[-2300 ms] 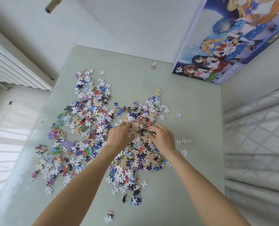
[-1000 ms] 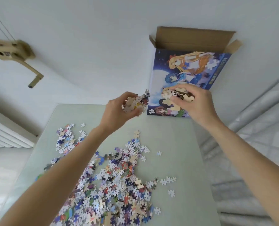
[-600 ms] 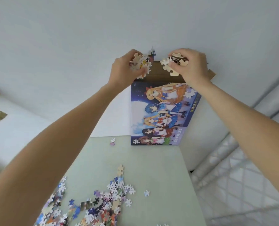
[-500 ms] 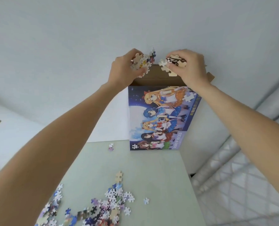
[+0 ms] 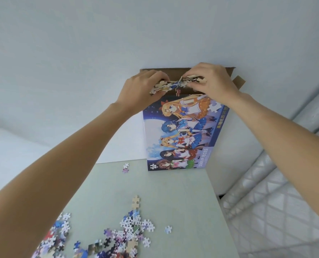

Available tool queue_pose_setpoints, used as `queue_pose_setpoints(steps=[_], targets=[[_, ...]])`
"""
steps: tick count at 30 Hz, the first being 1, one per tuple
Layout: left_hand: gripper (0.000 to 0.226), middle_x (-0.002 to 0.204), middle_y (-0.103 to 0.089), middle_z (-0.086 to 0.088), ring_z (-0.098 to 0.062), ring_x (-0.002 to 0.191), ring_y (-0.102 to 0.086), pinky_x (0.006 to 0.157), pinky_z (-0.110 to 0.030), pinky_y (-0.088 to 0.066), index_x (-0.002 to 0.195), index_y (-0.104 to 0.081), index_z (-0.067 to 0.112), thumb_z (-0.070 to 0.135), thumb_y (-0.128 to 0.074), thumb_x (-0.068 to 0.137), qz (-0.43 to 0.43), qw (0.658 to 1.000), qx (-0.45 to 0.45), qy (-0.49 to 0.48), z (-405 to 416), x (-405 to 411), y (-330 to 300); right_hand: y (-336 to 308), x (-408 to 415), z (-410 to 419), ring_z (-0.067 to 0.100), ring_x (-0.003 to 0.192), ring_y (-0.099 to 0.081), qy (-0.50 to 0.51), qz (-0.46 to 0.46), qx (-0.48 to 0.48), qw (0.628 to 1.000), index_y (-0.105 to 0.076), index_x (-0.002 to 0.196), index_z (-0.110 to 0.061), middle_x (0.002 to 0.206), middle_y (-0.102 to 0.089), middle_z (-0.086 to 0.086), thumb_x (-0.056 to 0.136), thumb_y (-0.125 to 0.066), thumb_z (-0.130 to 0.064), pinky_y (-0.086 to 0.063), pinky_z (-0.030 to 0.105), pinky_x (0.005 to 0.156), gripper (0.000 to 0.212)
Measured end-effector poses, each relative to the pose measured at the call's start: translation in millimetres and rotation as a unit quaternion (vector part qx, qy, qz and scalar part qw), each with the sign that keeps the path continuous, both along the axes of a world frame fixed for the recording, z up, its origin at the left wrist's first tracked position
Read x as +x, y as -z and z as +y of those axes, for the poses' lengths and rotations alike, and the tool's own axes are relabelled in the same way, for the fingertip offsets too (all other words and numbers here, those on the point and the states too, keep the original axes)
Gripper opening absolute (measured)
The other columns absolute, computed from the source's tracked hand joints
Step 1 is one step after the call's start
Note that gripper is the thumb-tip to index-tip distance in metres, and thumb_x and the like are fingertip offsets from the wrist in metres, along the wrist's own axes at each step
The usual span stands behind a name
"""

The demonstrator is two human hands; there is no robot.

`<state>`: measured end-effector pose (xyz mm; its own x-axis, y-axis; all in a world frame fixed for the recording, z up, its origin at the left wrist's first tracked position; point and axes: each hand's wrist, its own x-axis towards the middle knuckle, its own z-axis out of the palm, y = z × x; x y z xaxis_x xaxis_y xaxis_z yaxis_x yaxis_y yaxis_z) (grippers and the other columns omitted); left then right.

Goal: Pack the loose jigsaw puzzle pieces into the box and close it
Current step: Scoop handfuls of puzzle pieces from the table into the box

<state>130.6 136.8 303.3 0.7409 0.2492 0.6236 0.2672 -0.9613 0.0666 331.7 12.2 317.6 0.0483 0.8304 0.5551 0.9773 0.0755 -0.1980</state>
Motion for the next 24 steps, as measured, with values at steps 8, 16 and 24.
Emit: queue_pose_setpoints(steps=[8,16,24], targets=[[0.045,0.117,-0.062,-0.009,-0.032,0.101,-0.057,0.076,-0.036,-0.044,0.124,-0.049,0.019,0.039,-0.061,0.085,0.122,0.985,-0.084,-0.084,7.3,30.0,-20.9,-11.8,-0.7,5.3,0.021,0.094,-0.063,0.032,0.022,-0.016,0.999,-0.059,0.116,-0.02,0.107,-0.068,0.004,0.084,-0.067,-0.031,-0.051,0.038,0.079,0.035],[0.04,0.108,-0.067,-0.007,-0.032,0.08,-0.056,0.065,-0.033,-0.038,0.119,-0.04,0.021,0.04,-0.057,0.089,0.134,0.987,-0.006,-0.087,8.2,26.0,-18.5,-4.3,4.6,6.1,0.025,0.09,-0.063,0.027,-0.065,-0.041,0.997,-0.061,0.11,-0.017,0.105,-0.068,0.006,0.085,-0.065,-0.033,-0.045,0.03,0.072,0.029],[0.015,0.099,-0.068,-0.003,-0.029,0.09,-0.059,0.068,-0.028,-0.035,0.098,-0.068,0.021,0.026,-0.056,0.089,0.078,0.993,-0.018,-0.083,7.2,20.2,-17.2,4.2,3.5,7.3,0.027,0.091,-0.062,0.014,-0.119,-0.042,0.992,-0.069,0.106,-0.01,0.109,-0.064,0.009,0.089,-0.06,-0.016,-0.047,0.032,0.076,0.02]])
